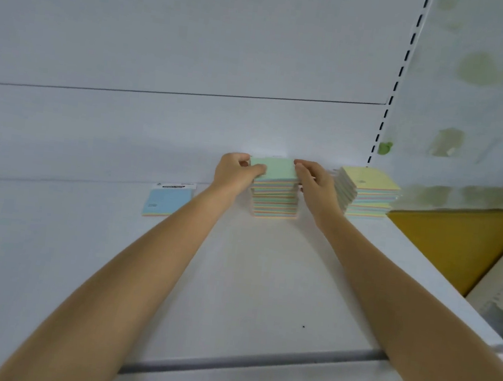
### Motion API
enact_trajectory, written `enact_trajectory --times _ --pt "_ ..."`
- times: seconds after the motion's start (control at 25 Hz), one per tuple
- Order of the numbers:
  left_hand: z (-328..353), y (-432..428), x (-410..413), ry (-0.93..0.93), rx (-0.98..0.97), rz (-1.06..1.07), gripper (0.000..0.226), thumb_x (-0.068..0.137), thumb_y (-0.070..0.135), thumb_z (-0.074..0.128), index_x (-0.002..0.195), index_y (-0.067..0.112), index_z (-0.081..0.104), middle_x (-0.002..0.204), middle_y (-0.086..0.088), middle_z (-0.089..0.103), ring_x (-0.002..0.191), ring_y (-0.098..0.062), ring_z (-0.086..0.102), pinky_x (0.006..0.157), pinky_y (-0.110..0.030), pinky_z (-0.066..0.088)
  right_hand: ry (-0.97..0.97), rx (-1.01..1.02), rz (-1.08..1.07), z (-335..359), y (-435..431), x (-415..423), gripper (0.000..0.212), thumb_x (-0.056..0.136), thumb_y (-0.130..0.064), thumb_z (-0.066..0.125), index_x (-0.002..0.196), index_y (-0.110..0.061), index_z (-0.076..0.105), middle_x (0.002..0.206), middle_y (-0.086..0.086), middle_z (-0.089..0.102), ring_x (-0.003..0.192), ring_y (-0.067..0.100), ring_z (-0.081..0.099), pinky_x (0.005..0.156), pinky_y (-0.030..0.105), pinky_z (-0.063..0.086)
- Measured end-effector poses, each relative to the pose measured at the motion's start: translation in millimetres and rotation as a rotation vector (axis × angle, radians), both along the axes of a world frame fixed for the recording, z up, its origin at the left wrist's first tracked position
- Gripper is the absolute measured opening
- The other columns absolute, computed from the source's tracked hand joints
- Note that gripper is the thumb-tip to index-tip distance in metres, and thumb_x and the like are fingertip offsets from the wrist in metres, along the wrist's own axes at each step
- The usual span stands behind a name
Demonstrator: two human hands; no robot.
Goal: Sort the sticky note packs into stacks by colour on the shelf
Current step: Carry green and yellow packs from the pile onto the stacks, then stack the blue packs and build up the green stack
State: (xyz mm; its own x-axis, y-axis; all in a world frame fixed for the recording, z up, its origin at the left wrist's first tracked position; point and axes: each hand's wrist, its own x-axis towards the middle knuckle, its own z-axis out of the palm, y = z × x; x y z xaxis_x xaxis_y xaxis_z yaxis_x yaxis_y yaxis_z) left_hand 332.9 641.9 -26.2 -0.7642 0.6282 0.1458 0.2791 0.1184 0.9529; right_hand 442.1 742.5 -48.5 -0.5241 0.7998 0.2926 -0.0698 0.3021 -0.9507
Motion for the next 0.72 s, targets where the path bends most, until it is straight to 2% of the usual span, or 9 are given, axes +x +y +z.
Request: enact_trajectory --times 0.08,0.16,0.2,0.24,0.28,0.32,0.44,0.56,0.72 --pt "-1 -3 -1 0.013 0.015 0.043 0.014 0.075 0.025 0.065 0.072 0.017 0.055 0.062 0.001 0.042 0.064 -0.017 0.039 0.066 -0.030 0.035 -0.037 0.129 -0.085 3 -3 2 0.026 0.093 -0.015 0.047 0.113 -0.005 0.060 0.101 0.002 0.058 0.085 0.012 0.050 0.069 0.013 0.040" --pt "-4 -15 -4 0.118 -0.014 0.101 0.015 0.080 0.031 0.060 0.079 0.017 0.055 0.070 -0.003 0.047 0.068 -0.019 0.043 0.062 -0.029 0.035 -0.095 0.328 -0.162 11 -5 4 0.027 0.092 -0.020 0.048 0.114 -0.010 0.060 0.114 0.007 0.056 0.091 0.014 0.051 0.081 0.021 0.040" --pt "-7 -23 -7 0.176 -0.047 0.135 0.016 0.084 0.029 0.058 0.086 0.014 0.060 0.080 -0.007 0.056 0.077 -0.022 0.051 0.067 -0.028 0.039 -0.129 0.441 -0.169 15 -6 3 0.027 0.092 -0.022 0.049 0.114 -0.011 0.060 0.118 0.008 0.056 0.095 0.017 0.052 0.085 0.025 0.040" --pt "-9 -34 -9 0.207 -0.085 0.180 0.024 0.088 0.028 0.055 0.102 0.010 0.063 0.098 -0.010 0.064 0.093 -0.023 0.058 0.079 -0.028 0.043 -0.168 0.545 -0.157 19 -10 1 0.028 0.092 -0.023 0.049 0.115 -0.012 0.060 0.120 0.008 0.056 0.101 0.021 0.053 0.090 0.029 0.039" --pt "-11 -46 -14 0.230 -0.117 0.224 0.034 0.090 0.026 0.053 0.116 0.006 0.059 0.116 -0.011 0.063 0.107 -0.023 0.058 0.090 -0.027 0.041 -0.209 0.636 -0.132 23 -16 -3 0.029 0.092 -0.024 0.049 0.115 -0.012 0.059 0.121 0.009 0.056 0.106 0.025 0.052 0.093 0.031 0.038" --pt "-13 -61 -18 0.258 -0.145 0.249 0.039 0.091 0.026 0.051 0.123 0.004 0.055 0.125 -0.012 0.060 0.114 -0.024 0.056 0.095 -0.026 0.039 -0.245 0.716 -0.097 25 -24 -8 0.030 0.091 -0.025 0.049 0.116 -0.011 0.060 0.121 0.011 0.056 0.109 0.029 0.051 0.095 0.033 0.037" --pt "-19 -111 -37 0.364 -0.228 0.315 0.039 0.091 0.024 0.050 0.124 0.004 0.055 0.127 -0.016 0.057 0.113 -0.028 0.057 0.096 -0.026 0.036 -0.344 0.938 0.010 29 -55 -30 0.035 0.088 -0.028 0.049 0.116 -0.011 0.060 0.121 0.012 0.057 0.112 0.034 0.050 0.095 0.038 0.037" --pt "-21 -185 -61 0.475 -0.305 0.395 0.039 0.091 0.025 0.050 0.124 0.004 0.054 0.124 -0.019 0.055 0.114 -0.034 0.054 0.100 -0.034 0.039 -0.420 1.130 0.158 34 -108 -68 0.034 0.090 -0.027 0.049 0.119 -0.011 0.058 0.123 0.011 0.056 0.116 0.034 0.047 0.098 0.039 0.034" --pt "-18 -305 -93 0.571 -0.515 0.520 0.044 0.094 0.029 0.044 0.130 0.006 0.048 0.133 -0.018 0.047 0.128 -0.033 0.039 0.105 -0.043 0.038 -0.474 1.283 0.376 31 -202 -130 0.037 0.093 -0.031 0.045 0.126 -0.015 0.051 0.132 0.008 0.049 0.123 0.030 0.041 0.104 0.038 0.029"
